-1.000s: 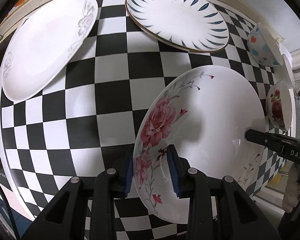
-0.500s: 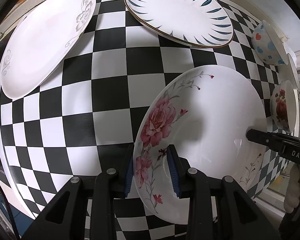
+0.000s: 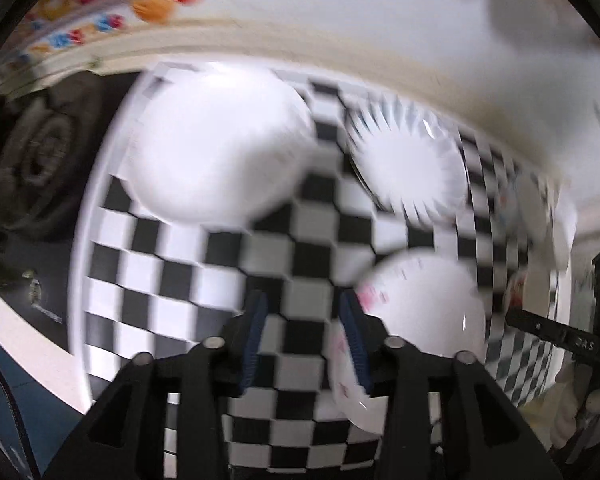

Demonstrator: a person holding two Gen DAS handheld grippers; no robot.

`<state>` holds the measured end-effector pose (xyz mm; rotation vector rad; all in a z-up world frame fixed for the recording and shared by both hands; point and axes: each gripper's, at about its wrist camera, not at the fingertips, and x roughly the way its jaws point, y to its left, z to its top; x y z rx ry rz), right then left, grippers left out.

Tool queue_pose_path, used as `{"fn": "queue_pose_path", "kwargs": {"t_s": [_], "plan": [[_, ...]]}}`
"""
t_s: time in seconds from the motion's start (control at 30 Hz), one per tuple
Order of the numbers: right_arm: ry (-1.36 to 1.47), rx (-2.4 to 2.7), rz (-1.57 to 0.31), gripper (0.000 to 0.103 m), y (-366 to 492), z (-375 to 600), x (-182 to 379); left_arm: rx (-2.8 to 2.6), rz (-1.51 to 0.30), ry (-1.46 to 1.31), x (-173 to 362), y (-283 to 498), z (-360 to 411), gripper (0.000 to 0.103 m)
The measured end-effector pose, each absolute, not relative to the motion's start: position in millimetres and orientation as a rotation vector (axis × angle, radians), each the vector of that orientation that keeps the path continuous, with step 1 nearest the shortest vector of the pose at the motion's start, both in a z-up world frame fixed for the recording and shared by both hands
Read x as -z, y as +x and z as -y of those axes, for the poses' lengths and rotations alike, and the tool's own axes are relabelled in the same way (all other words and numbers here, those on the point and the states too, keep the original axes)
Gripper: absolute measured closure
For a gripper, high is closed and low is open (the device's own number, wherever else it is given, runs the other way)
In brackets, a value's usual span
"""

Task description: Organize plates and bowls

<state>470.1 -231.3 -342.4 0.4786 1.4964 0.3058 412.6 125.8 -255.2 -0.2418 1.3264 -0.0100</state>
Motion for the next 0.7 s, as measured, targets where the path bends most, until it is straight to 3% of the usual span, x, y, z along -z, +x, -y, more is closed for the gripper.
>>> {"fn": "queue_pose_path", "kwargs": {"t_s": [0.1,0.37,0.7], "plan": [[0.475,-0.477,-1.445,0.052,518,174,323,-0.063,-1.290,-0.268,253,431,-169,0.045],[0.287,-0.600,-1.468,0.050,648,36,350,-0.130,-1.368,-0.523,329,487,-272,0.046],[0.205,-0.552,-1.636,0.051,727,-20,427,-0.106,-1.416,-0.604,377,531,-301,0.047]]}}
